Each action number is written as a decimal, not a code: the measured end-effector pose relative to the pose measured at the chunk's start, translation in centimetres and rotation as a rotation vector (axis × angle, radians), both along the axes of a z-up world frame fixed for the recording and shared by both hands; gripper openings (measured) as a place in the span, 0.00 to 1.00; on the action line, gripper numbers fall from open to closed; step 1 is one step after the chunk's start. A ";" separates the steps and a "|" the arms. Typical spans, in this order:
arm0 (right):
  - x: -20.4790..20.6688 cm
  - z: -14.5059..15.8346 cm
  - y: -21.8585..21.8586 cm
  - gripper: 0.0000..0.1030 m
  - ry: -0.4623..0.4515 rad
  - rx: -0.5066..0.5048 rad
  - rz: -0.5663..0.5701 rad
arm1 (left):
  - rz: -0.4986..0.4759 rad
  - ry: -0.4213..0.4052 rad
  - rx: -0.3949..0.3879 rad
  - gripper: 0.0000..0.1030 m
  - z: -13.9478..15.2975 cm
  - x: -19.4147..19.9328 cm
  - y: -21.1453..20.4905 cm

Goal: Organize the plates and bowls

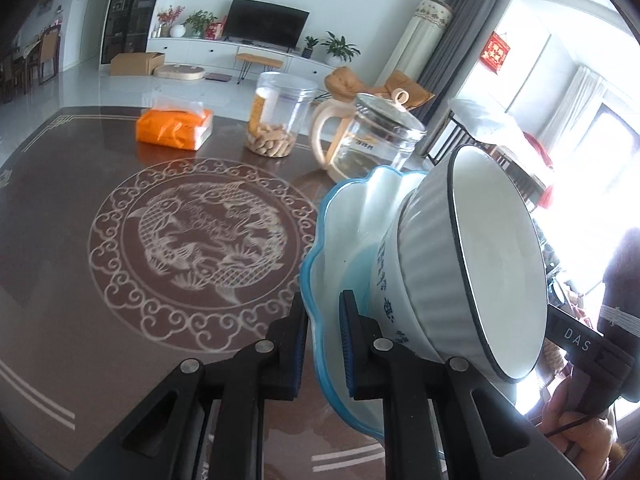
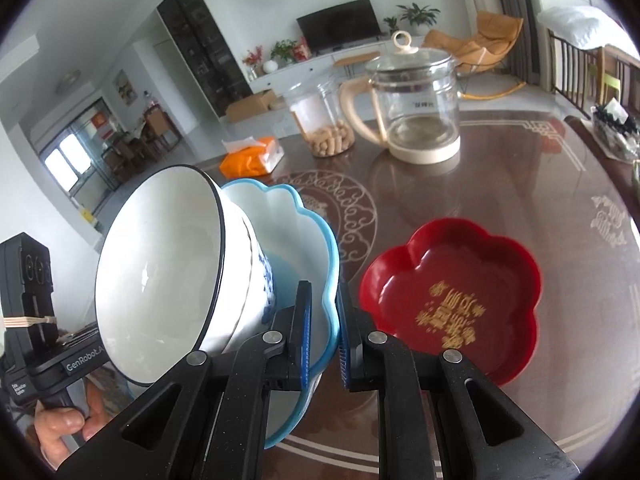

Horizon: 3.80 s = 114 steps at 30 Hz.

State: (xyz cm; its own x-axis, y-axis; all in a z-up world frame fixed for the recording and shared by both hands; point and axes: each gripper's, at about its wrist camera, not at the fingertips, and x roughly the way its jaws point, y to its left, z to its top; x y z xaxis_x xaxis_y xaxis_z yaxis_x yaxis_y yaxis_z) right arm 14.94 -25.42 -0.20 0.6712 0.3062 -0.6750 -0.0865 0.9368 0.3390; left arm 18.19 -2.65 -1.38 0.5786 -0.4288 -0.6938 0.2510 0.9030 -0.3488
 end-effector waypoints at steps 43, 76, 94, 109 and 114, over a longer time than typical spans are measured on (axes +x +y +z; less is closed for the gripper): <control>1.5 -8.3 -14.1 0.48 0.034 0.028 -0.220 | -0.101 0.074 0.057 0.21 -8.3 4.8 -11.7; -20.0 -0.4 -2.3 0.74 -0.174 -0.395 -0.399 | 0.106 -0.057 0.391 1.00 -1.3 -14.1 -3.6; -22.7 2.5 -2.8 0.80 -0.126 -0.454 -0.581 | -0.078 -0.023 0.385 1.00 -3.6 -17.4 -4.7; -22.4 5.4 0.9 0.80 -0.220 -0.345 -0.410 | 0.001 -0.198 0.409 1.00 4.8 -16.8 -2.7; -22.7 6.7 2.4 0.80 -0.251 -0.318 -0.360 | 0.000 -0.270 0.418 0.98 6.0 -19.2 -4.4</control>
